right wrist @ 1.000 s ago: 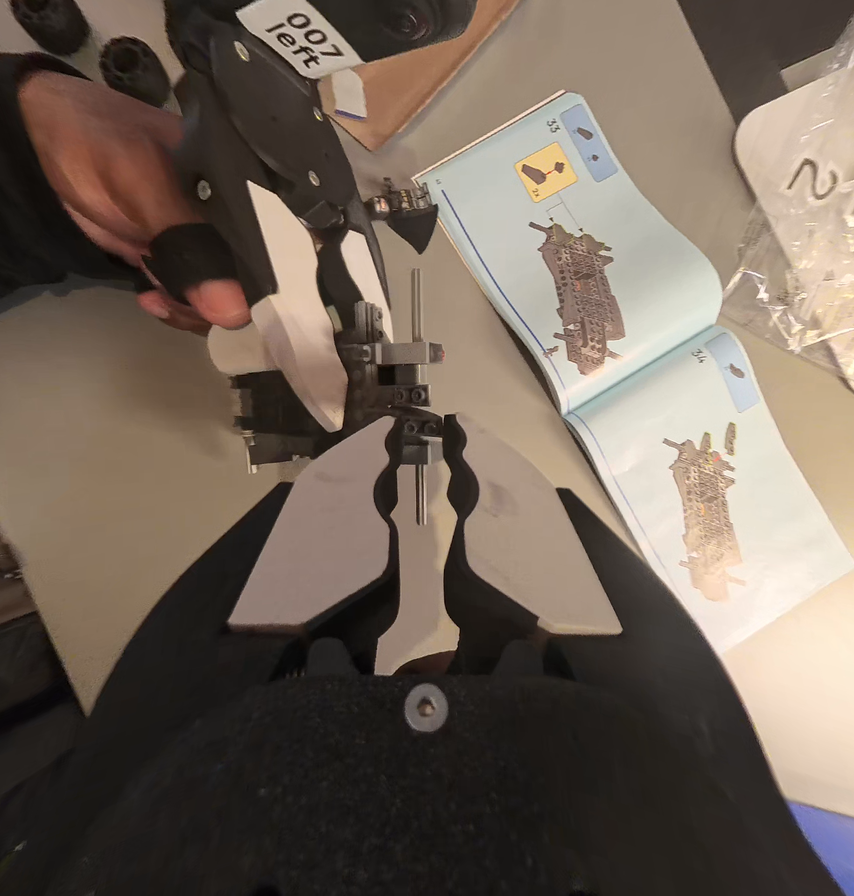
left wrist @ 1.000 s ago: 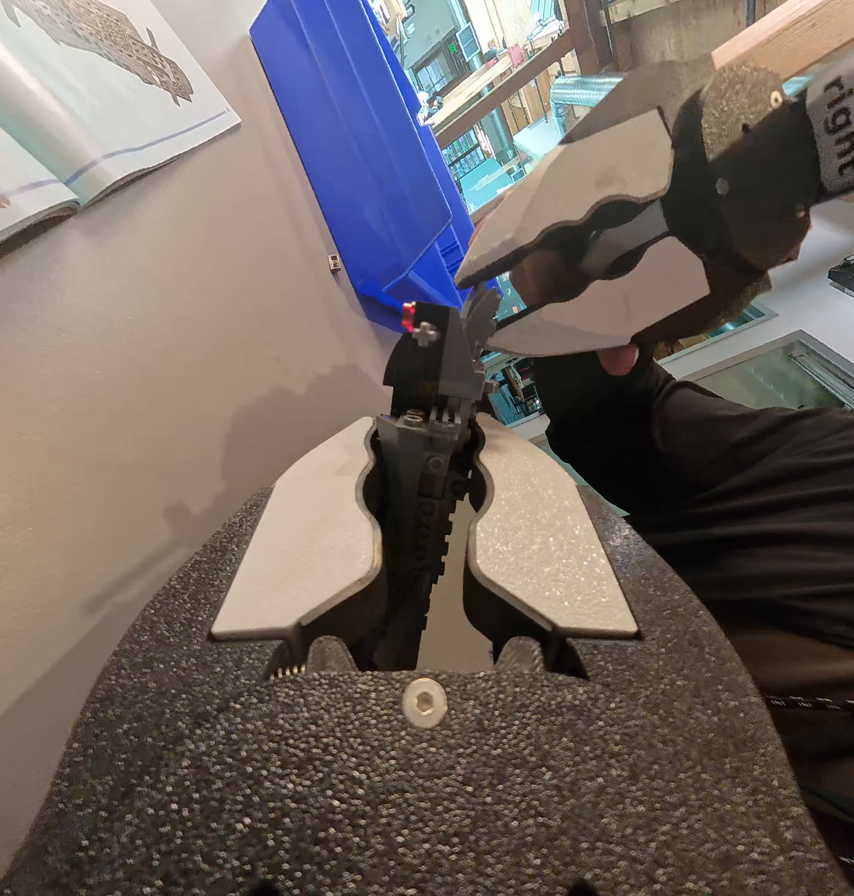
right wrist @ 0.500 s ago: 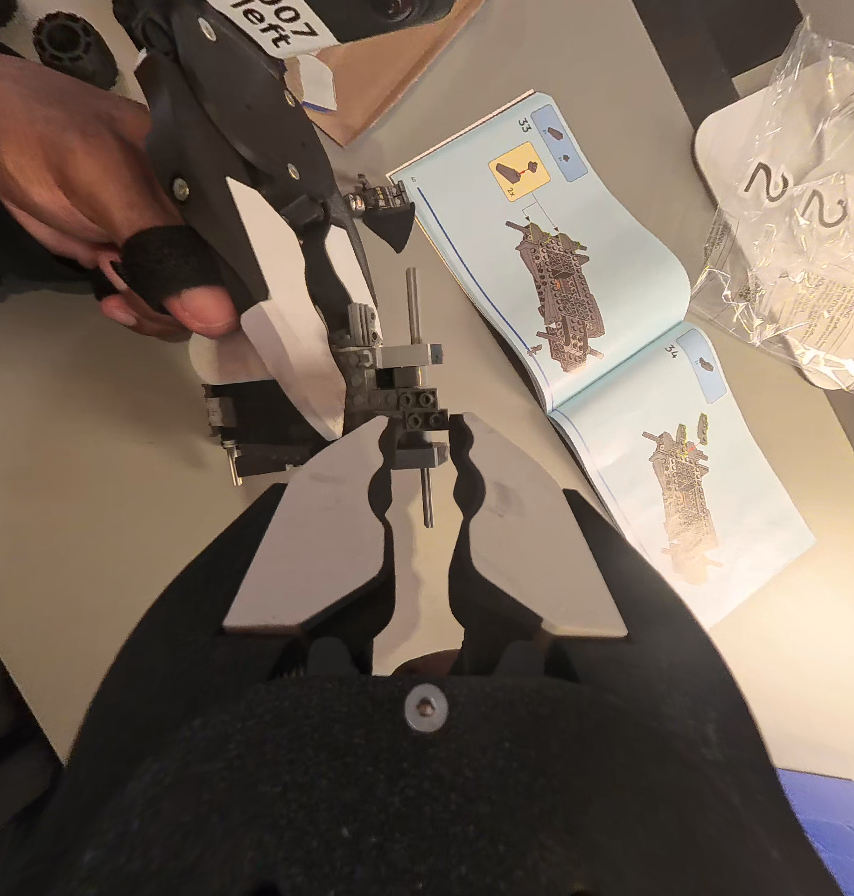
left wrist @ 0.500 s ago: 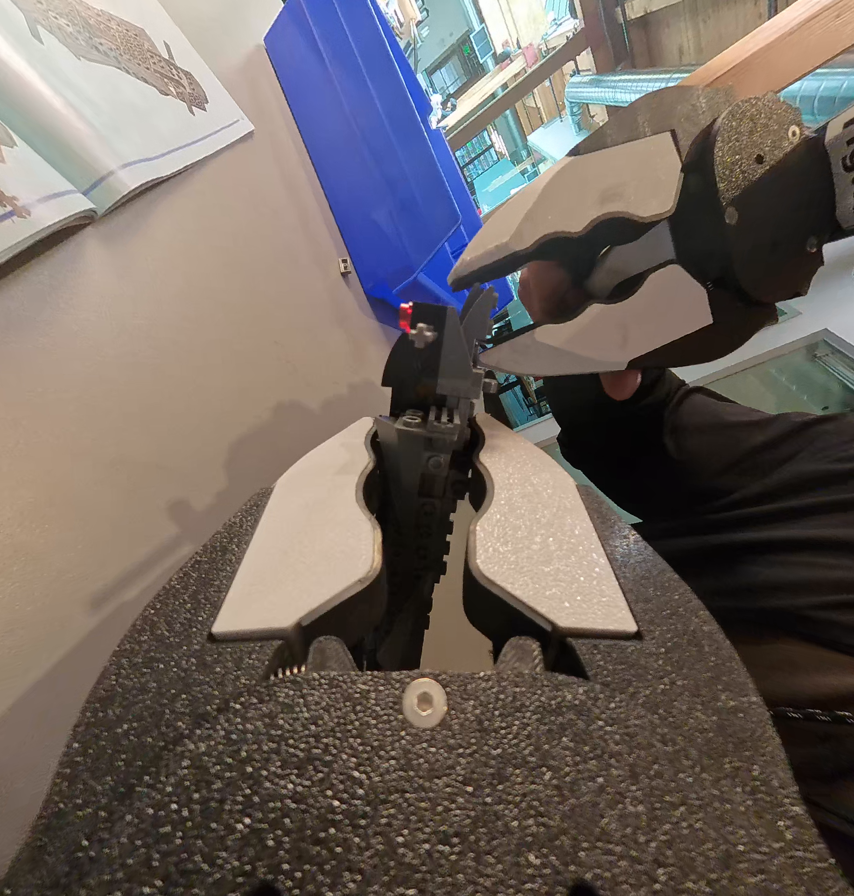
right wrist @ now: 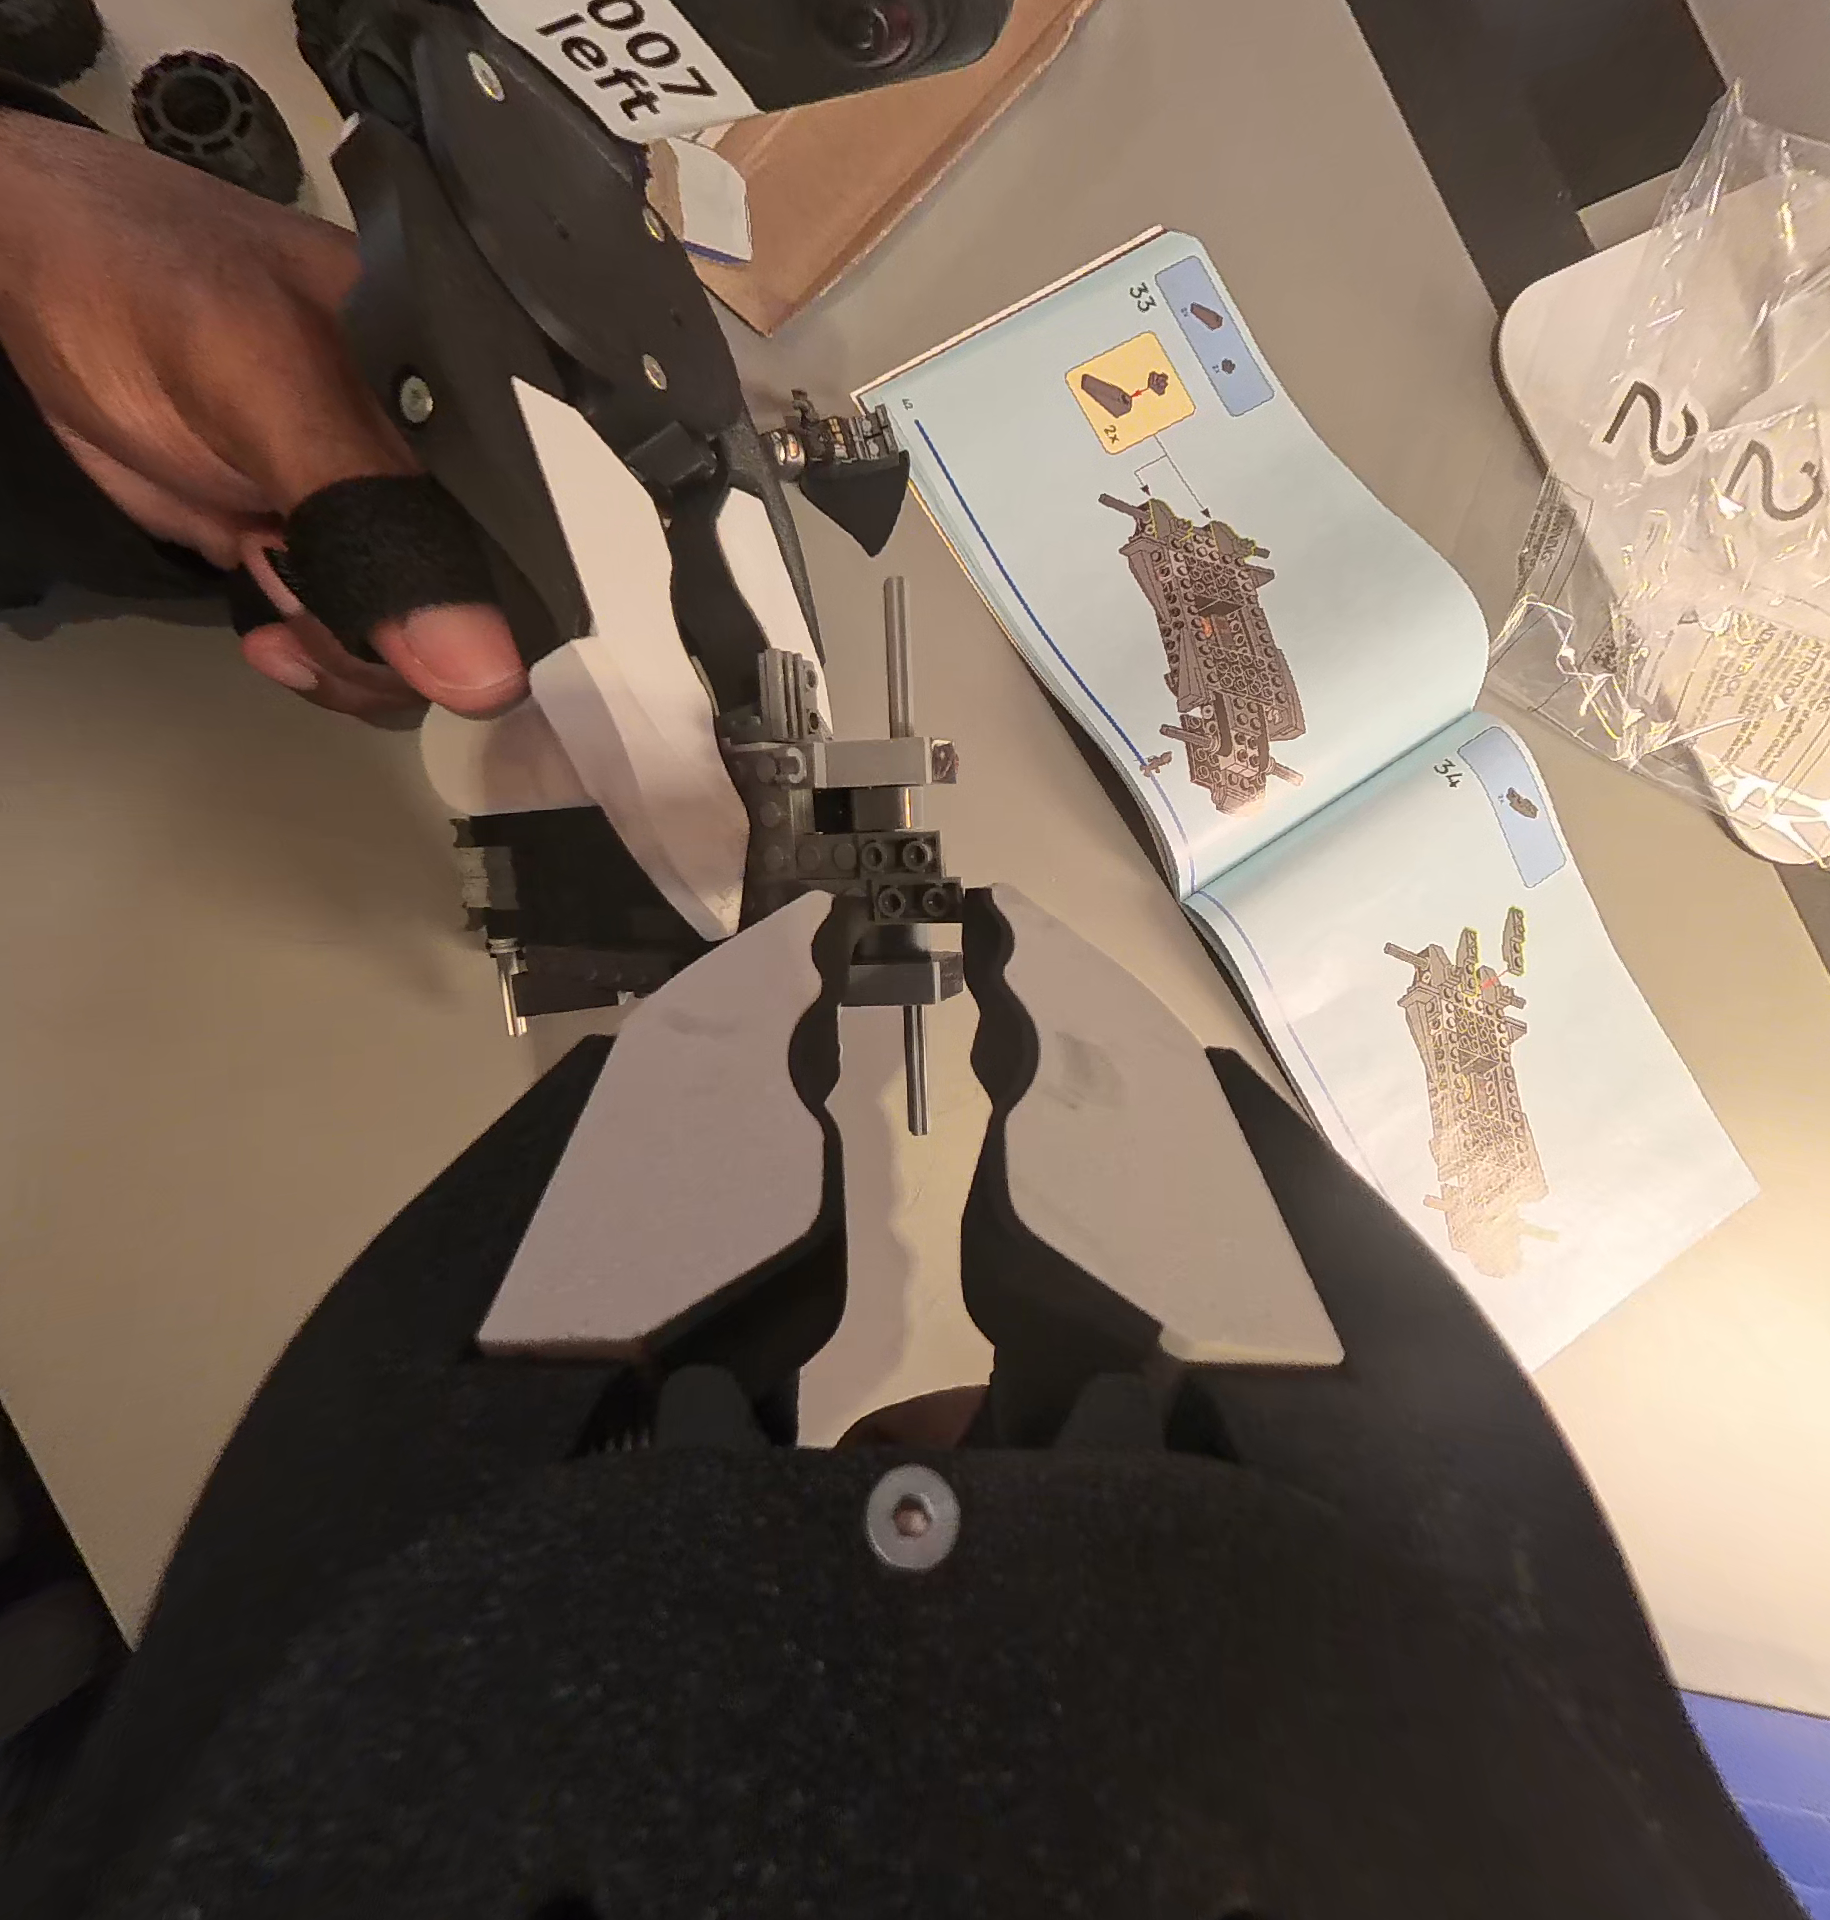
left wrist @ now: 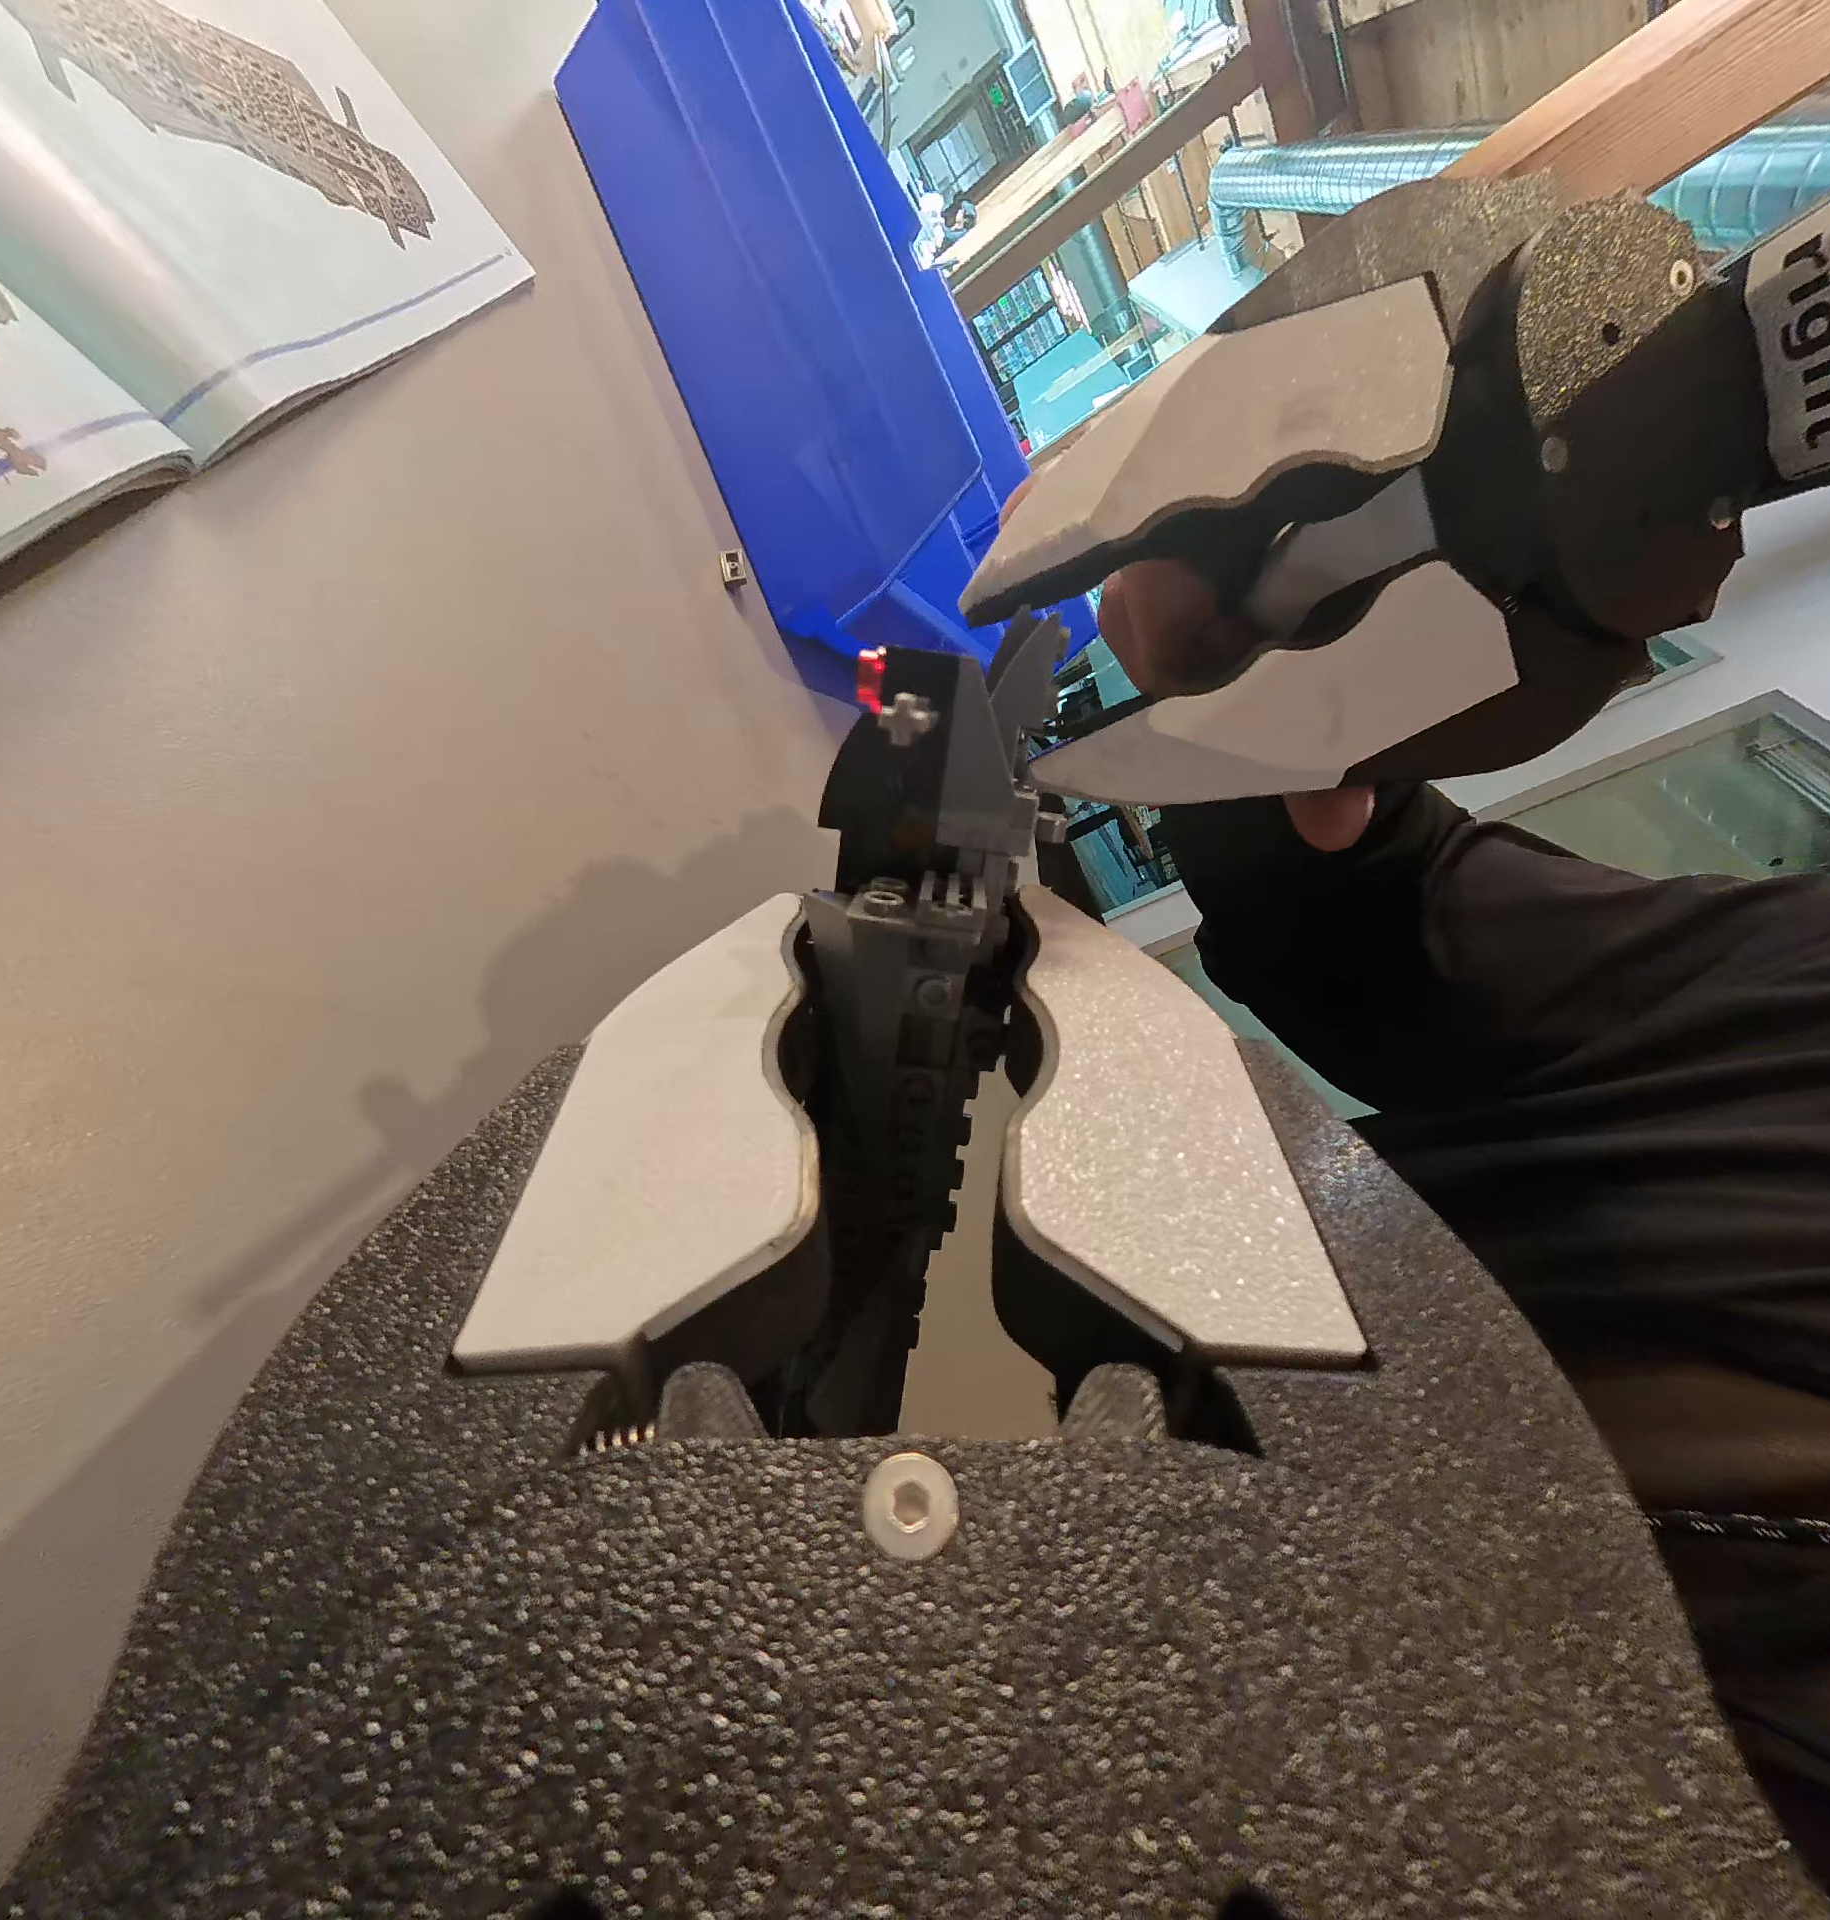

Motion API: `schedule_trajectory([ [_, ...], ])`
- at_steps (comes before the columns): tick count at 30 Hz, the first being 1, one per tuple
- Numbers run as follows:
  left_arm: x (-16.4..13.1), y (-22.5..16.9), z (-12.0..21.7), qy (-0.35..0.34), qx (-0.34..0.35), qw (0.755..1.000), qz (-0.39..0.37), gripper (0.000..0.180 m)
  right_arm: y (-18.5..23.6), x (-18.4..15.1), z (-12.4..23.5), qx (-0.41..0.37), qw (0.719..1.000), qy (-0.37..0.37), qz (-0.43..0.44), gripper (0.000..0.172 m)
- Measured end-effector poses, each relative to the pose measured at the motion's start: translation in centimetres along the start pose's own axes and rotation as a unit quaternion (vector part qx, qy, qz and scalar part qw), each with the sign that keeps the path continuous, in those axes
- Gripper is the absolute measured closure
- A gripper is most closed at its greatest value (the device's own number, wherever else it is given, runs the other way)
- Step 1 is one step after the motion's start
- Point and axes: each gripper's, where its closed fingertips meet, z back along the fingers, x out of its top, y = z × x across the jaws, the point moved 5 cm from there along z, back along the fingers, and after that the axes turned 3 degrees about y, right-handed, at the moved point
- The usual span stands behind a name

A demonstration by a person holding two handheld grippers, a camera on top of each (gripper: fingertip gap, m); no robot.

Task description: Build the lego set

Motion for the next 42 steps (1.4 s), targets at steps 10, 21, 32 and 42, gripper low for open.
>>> schedule_trajectory([
  [10,0.0,0.0,0.0,0.002,0.003,1.000,-0.004,0.147,0.4,0.0,0.1,-0.021,0.999,0.000,0.037,0.149],
  [21,0.3,-0.4,0.1,-0.006,0.017,0.999,-0.042,0.147,0.8,0.6,0.6,-0.071,0.994,0.008,0.084,0.149],
  [32,0.9,-2.0,0.4,-0.025,0.029,0.994,-0.107,0.148,1.4,2.0,2.3,-0.127,0.981,-0.003,0.145,0.152],
  [42,0.9,-2.1,0.4,-0.016,0.047,0.990,-0.134,0.148,1.4,1.9,2.1,-0.119,0.984,-0.010,0.133,0.152],
])
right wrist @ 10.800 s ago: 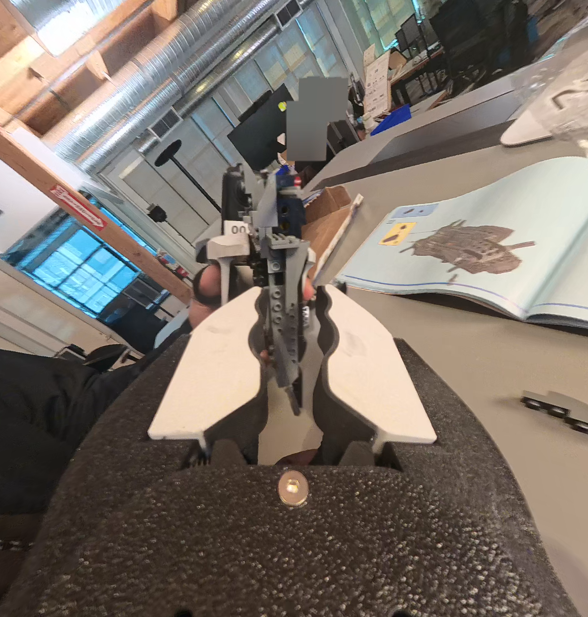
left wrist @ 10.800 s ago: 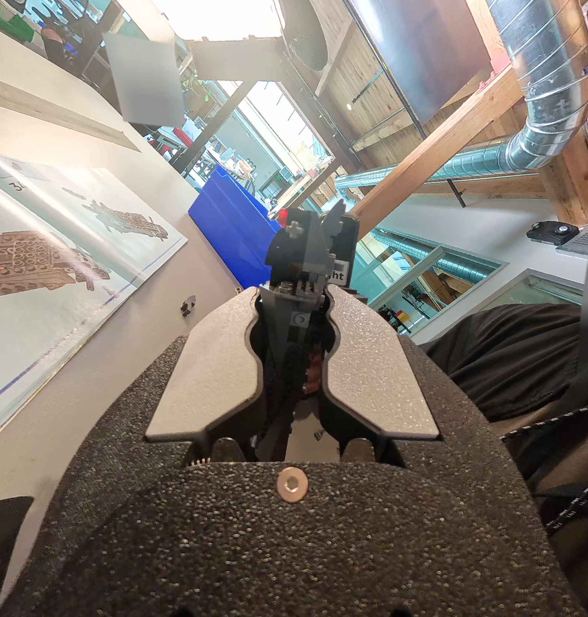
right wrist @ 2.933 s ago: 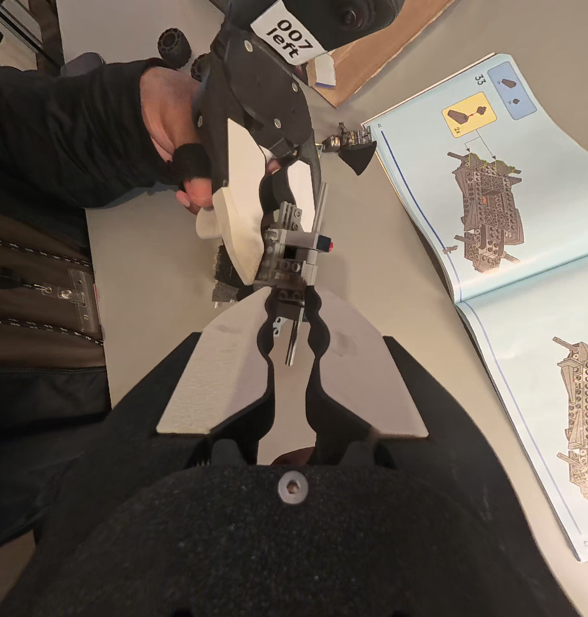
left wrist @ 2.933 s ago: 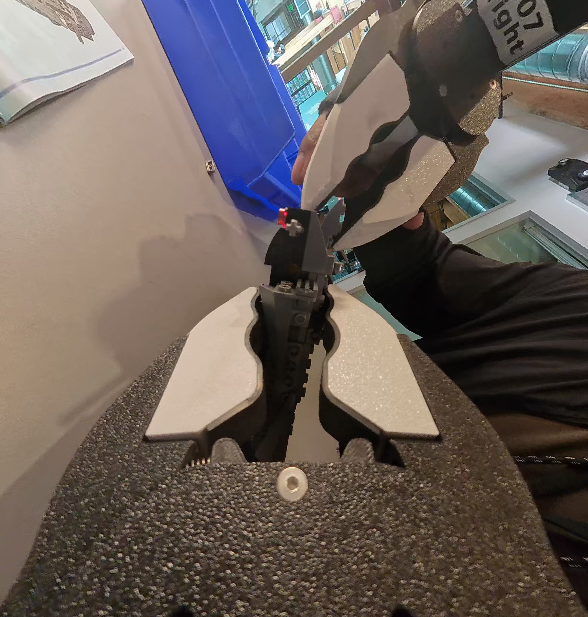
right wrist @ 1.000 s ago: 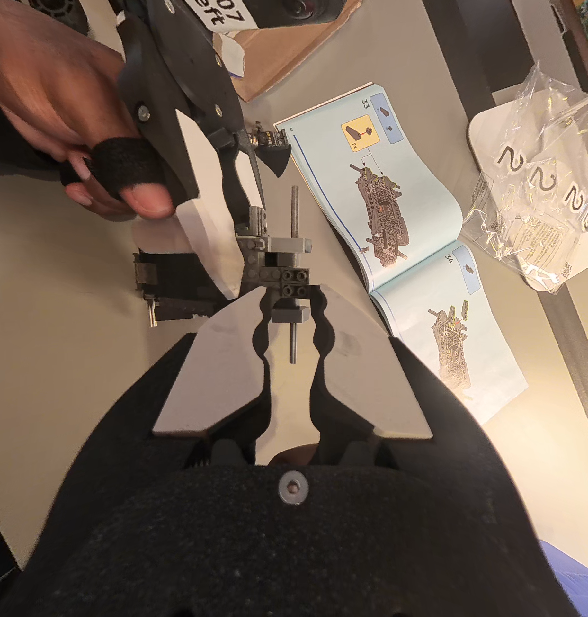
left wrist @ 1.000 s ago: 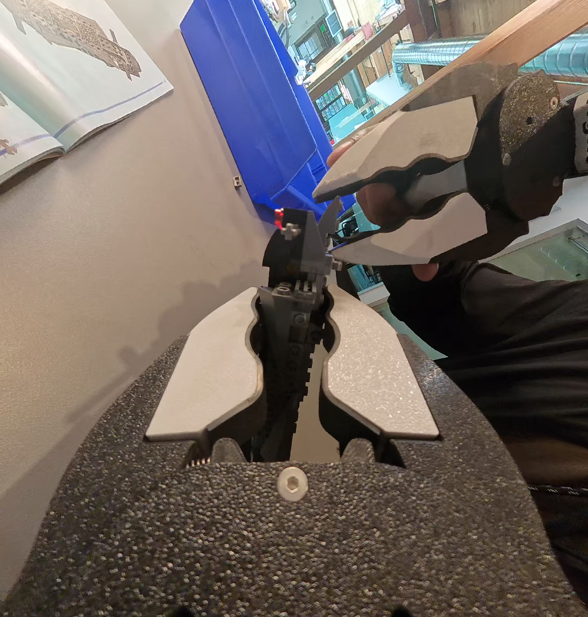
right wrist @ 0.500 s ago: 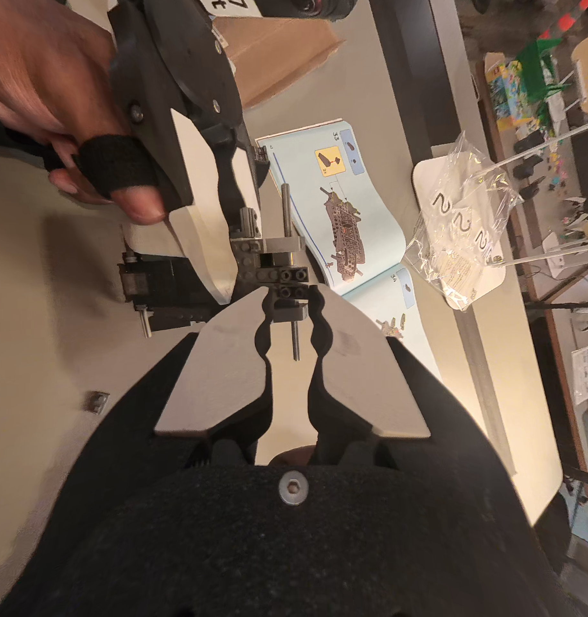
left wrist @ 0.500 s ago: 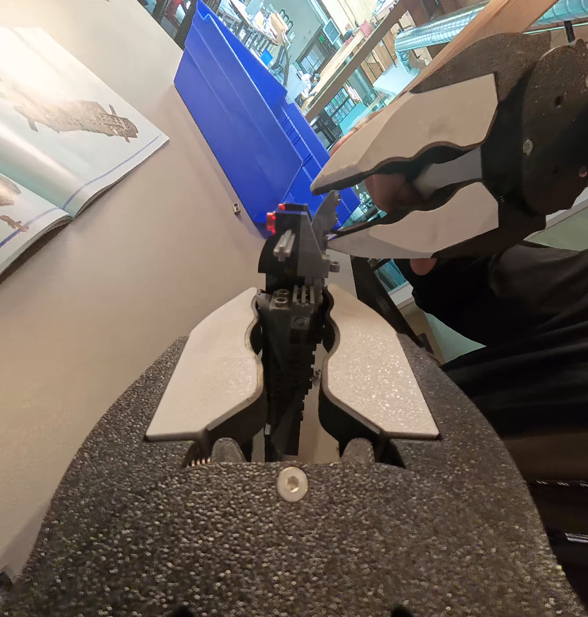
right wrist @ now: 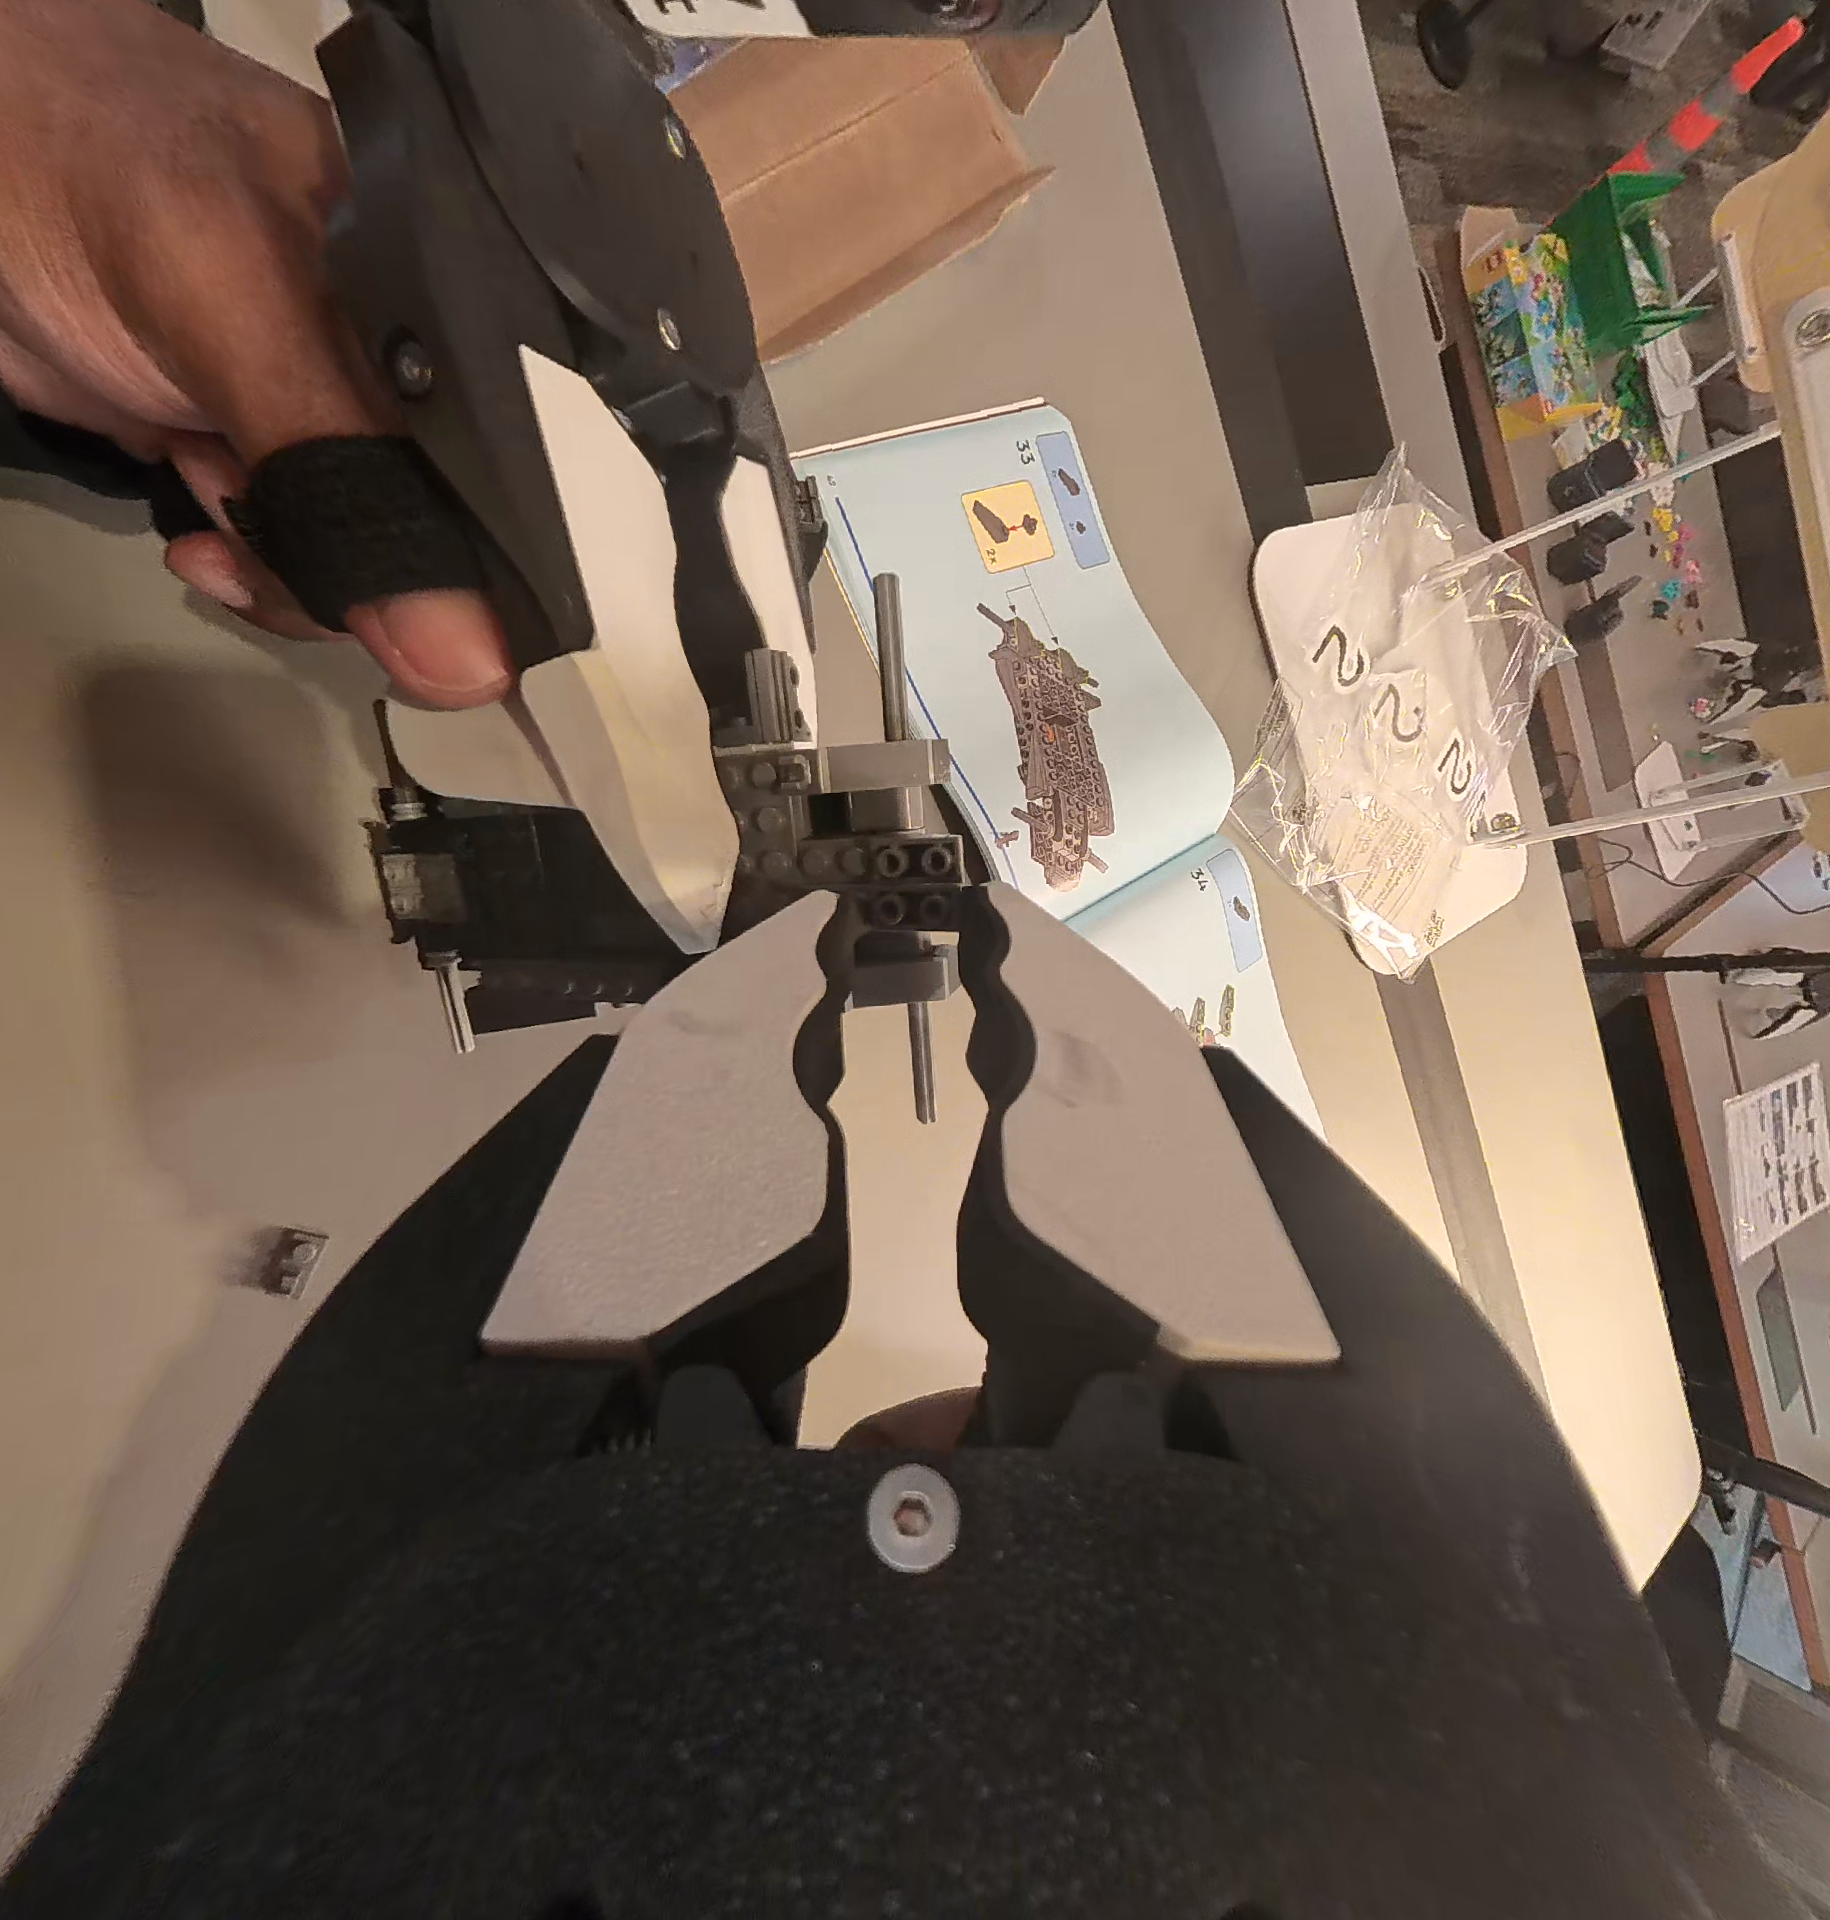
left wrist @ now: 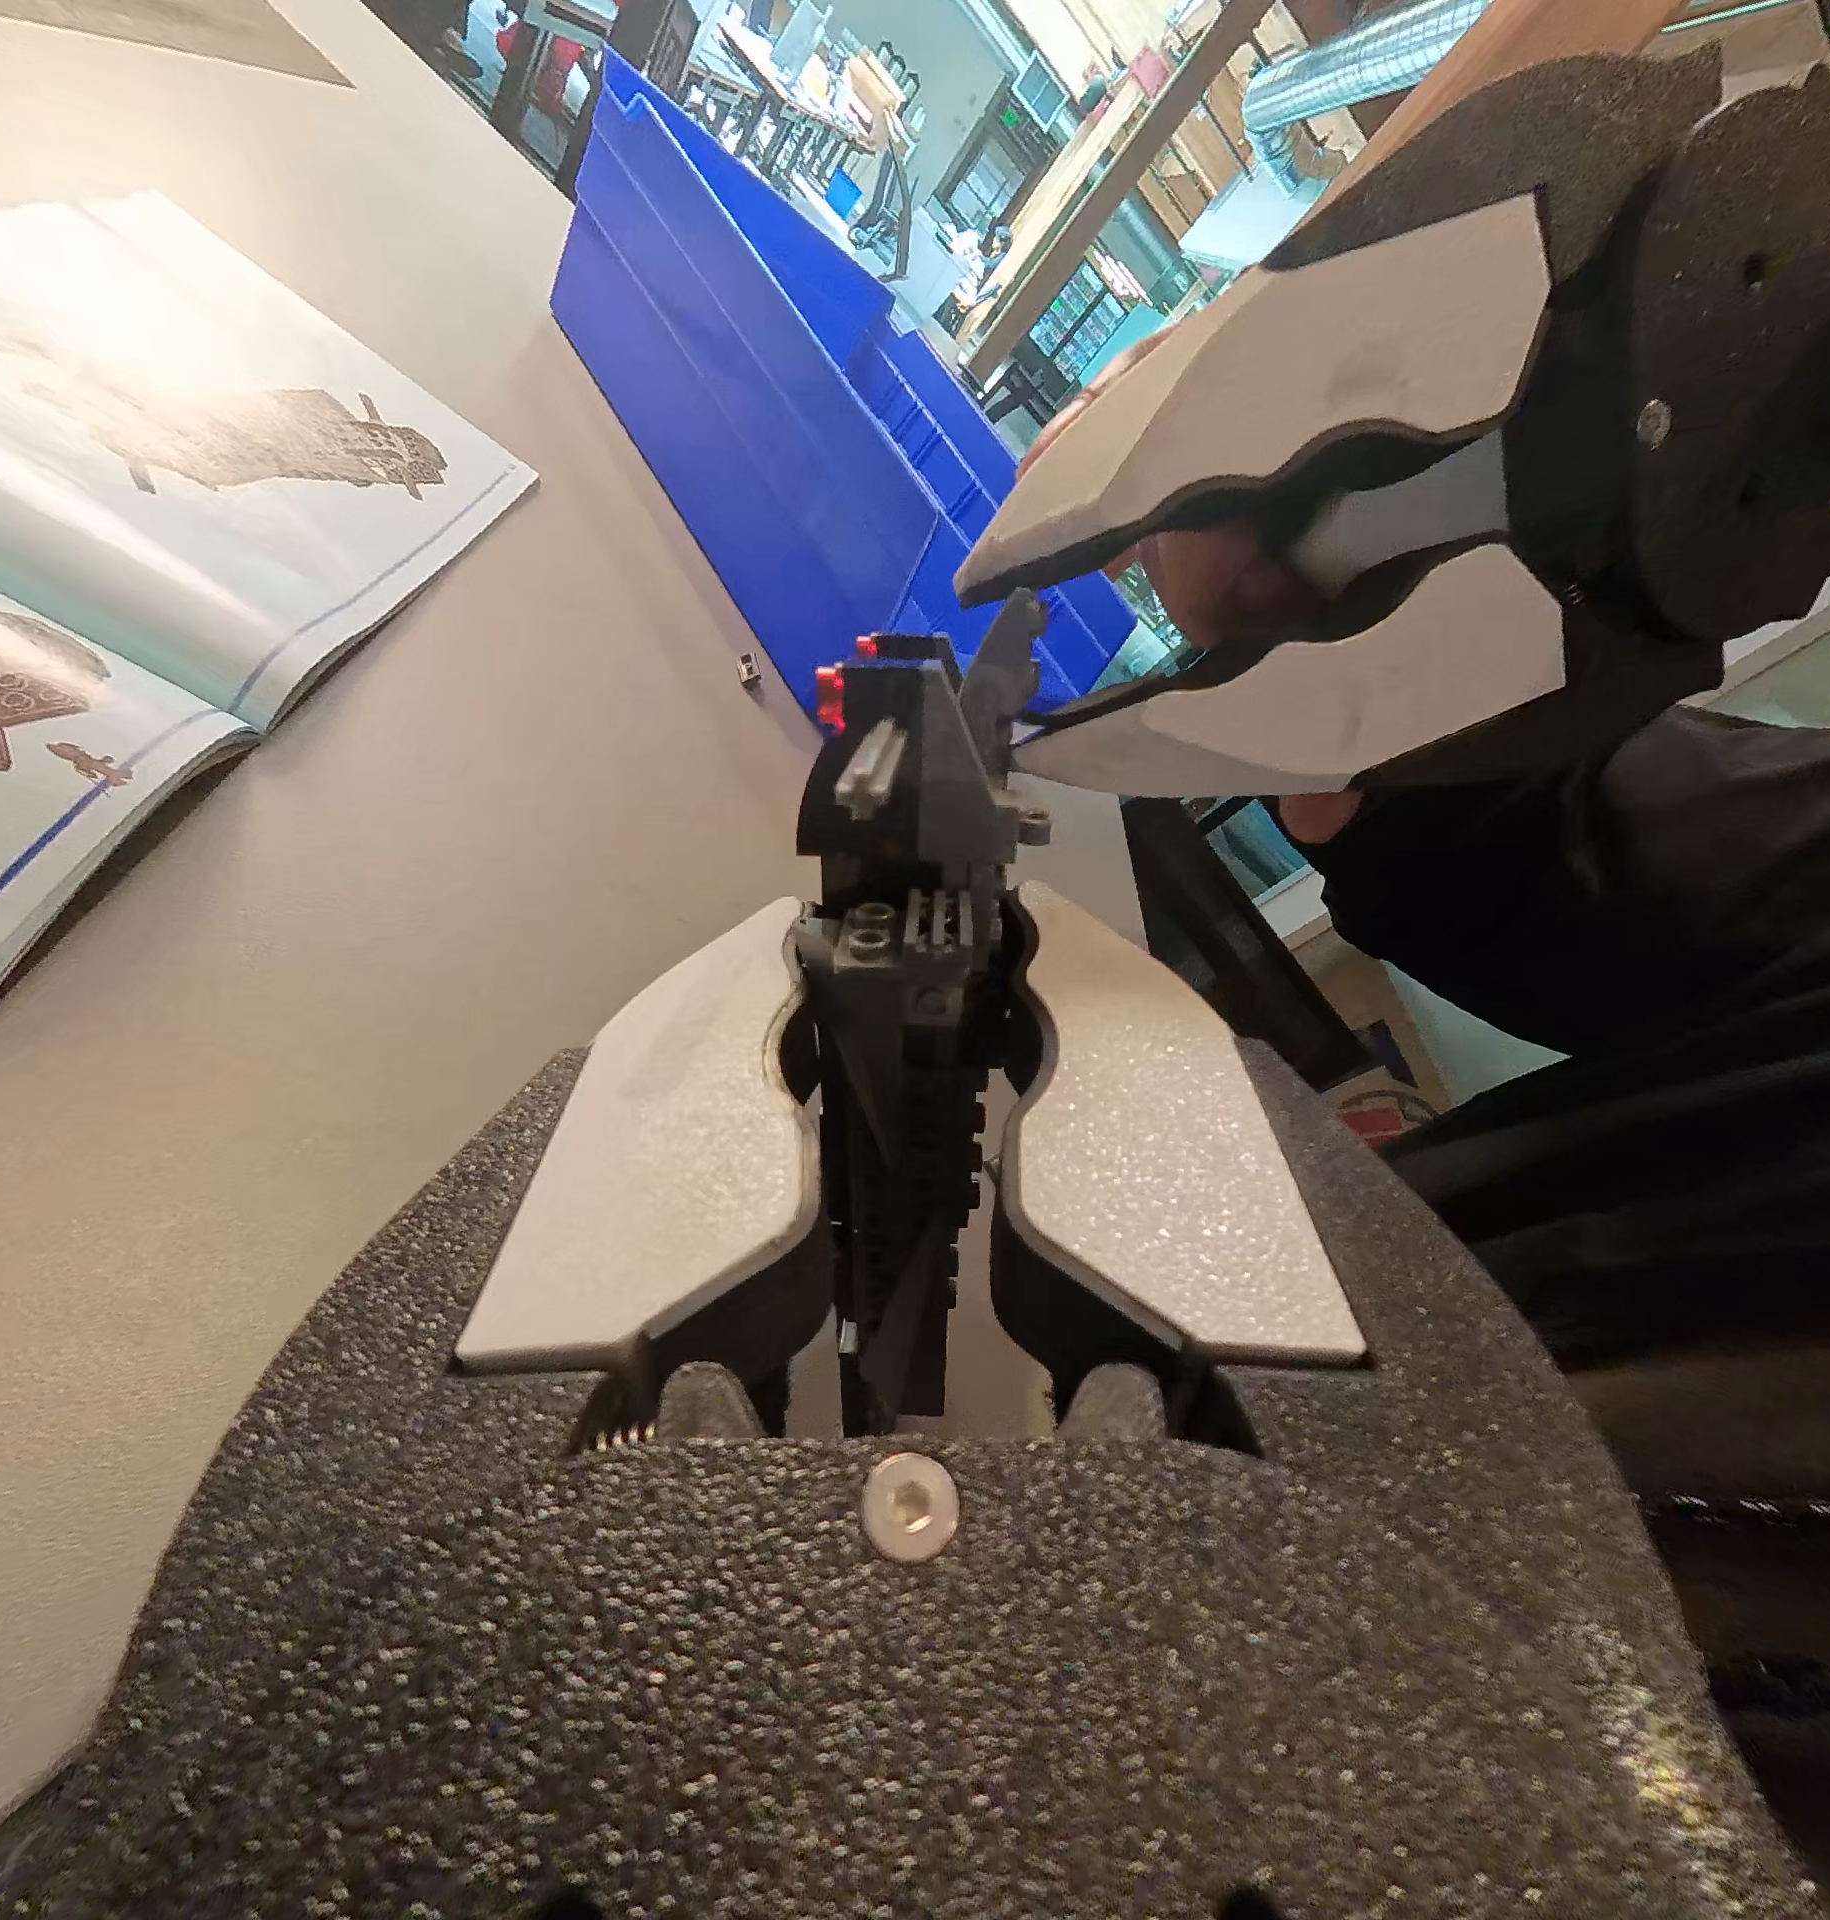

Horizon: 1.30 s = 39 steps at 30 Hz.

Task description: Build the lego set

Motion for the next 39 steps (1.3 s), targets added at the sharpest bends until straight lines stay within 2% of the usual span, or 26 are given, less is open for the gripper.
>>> schedule_trajectory([
  [29,-0.66,-0.49,-0.34,0.023,-0.046,0.999,-0.014,0.149,0.37,-0.52,0.23,0.049,0.998,-0.043,0.021,0.152],
  [39,-0.52,-0.58,-0.53,0.007,-0.096,0.995,0.036,0.148,0.05,-0.56,0.59,0.066,0.996,-0.066,0.006,0.152],
])
